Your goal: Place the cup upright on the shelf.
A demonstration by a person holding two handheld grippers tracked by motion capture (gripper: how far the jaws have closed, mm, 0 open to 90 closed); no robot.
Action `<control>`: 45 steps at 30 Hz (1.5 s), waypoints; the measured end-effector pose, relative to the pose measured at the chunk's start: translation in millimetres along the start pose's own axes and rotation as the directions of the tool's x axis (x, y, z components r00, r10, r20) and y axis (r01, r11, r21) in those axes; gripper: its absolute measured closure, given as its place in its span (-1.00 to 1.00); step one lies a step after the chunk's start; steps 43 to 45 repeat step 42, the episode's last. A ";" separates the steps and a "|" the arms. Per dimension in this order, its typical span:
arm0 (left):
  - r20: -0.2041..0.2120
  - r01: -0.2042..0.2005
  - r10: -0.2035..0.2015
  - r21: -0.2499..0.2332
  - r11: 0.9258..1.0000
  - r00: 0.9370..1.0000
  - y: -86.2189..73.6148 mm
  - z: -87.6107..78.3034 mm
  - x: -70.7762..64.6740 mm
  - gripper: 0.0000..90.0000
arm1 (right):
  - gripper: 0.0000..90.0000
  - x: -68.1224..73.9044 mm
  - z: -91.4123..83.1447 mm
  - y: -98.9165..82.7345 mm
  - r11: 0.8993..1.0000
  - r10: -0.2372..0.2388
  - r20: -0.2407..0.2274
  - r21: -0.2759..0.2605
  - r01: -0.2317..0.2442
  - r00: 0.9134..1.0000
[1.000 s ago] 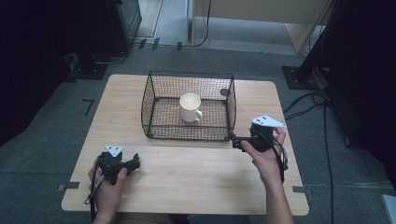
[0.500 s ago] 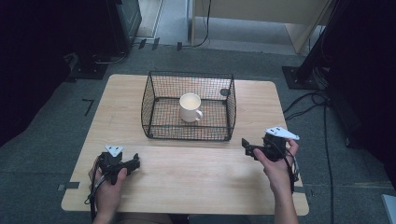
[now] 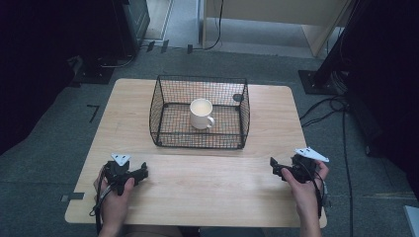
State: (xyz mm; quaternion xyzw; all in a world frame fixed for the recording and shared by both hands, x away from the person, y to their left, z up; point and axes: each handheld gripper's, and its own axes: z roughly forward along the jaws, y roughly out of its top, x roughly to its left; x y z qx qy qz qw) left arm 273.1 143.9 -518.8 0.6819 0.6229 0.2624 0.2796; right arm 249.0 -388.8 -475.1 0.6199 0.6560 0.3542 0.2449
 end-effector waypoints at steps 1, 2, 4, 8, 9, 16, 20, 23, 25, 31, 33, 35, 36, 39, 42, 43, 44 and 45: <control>0.000 0.000 0.000 0.000 1.000 1.000 0.0 0.0 0.0 -0.73 | -1.00 -4.5 -0.2 -4.1 1.000 0.006 0.011 0.005 -0.006 1.000; 0.000 0.000 0.000 0.000 1.000 1.000 0.0 0.0 0.0 -0.73 | -1.00 -6.8 -0.3 -6.3 1.000 0.014 0.017 0.005 -0.014 1.000; 0.000 0.000 0.000 0.000 1.000 1.000 0.0 0.0 0.0 -0.73 | -1.00 -11.4 -0.1 -10.5 1.000 0.020 0.027 0.010 -0.020 0.999; 0.000 0.000 0.000 0.000 1.000 1.000 0.0 0.0 0.0 -0.73 | -1.00 -18.9 1.3 -19.2 0.999 0.029 0.047 0.025 -0.030 0.998; 0.000 0.000 0.000 0.000 1.000 1.000 0.0 0.0 0.0 -0.73 | -1.00 -20.0 2.2 -21.6 0.999 0.034 0.052 0.032 -0.035 0.998; 0.000 0.000 0.000 0.000 1.000 1.000 0.0 0.0 0.0 -0.73 | -1.00 -29.7 5.5 -36.8 0.998 0.035 0.080 0.055 -0.040 0.996; 0.000 0.000 0.000 0.000 1.000 1.000 0.0 0.0 0.0 -0.73 | -1.00 -32.1 6.1 -42.9 0.997 0.010 0.098 0.072 -0.017 0.995; 0.000 0.000 0.000 0.000 1.000 1.000 0.0 0.0 0.0 -0.73 | -1.00 -32.2 7.8 -47.4 0.996 -0.009 0.113 0.087 -0.001 0.994; 0.000 0.000 0.000 0.000 1.000 1.000 0.0 0.0 0.0 -0.73 | -1.00 -31.7 10.2 -50.5 0.995 -0.019 0.118 0.098 0.007 0.993; 0.000 0.001 -0.001 0.000 1.000 1.000 -0.1 0.0 -0.1 -0.73 | -1.00 -33.2 11.9 -53.1 0.996 -0.027 0.105 0.091 0.017 0.994; 0.000 0.001 -0.001 0.000 1.000 1.000 -0.1 0.0 -0.1 -0.73 | -1.00 -33.0 11.8 -53.2 0.996 -0.026 0.105 0.092 0.017 0.994; 0.002 -0.001 0.001 0.000 1.000 1.000 -0.1 0.0 -0.1 -0.73 | -1.00 -33.0 11.8 -53.2 0.996 -0.026 0.105 0.091 0.016 0.994; 0.002 -0.001 0.001 0.000 1.000 1.000 -0.1 0.0 -0.2 -0.73 | -1.00 -33.1 11.8 -53.2 0.996 -0.027 0.105 0.091 0.018 0.994; 0.002 -0.001 0.001 0.000 1.000 1.000 -0.1 -0.1 -0.2 -0.73 | -1.00 -33.2 11.8 -53.2 0.996 -0.028 0.105 0.091 0.018 0.994; 0.002 -0.002 0.002 0.001 1.000 1.000 -0.1 -0.1 -0.1 -0.73 | -1.00 -33.3 11.8 -53.2 0.996 -0.027 0.104 0.091 0.018 0.994; 0.002 -0.002 0.002 0.001 1.000 1.000 -0.1 -0.1 -0.1 -0.73 | -1.00 -33.3 11.8 -53.2 0.996 -0.027 0.104 0.091 0.018 0.994; 0.002 -0.002 0.002 0.001 1.000 1.000 -0.1 -0.1 -0.1 -0.73 | -1.00 -33.3 11.8 -53.2 0.996 -0.027 0.104 0.091 0.018 0.994; 0.002 -0.002 0.002 0.001 1.000 1.000 -0.1 -0.1 -0.1 -0.73 | -1.00 -33.3 11.8 -53.2 0.996 -0.027 0.104 0.091 0.018 0.994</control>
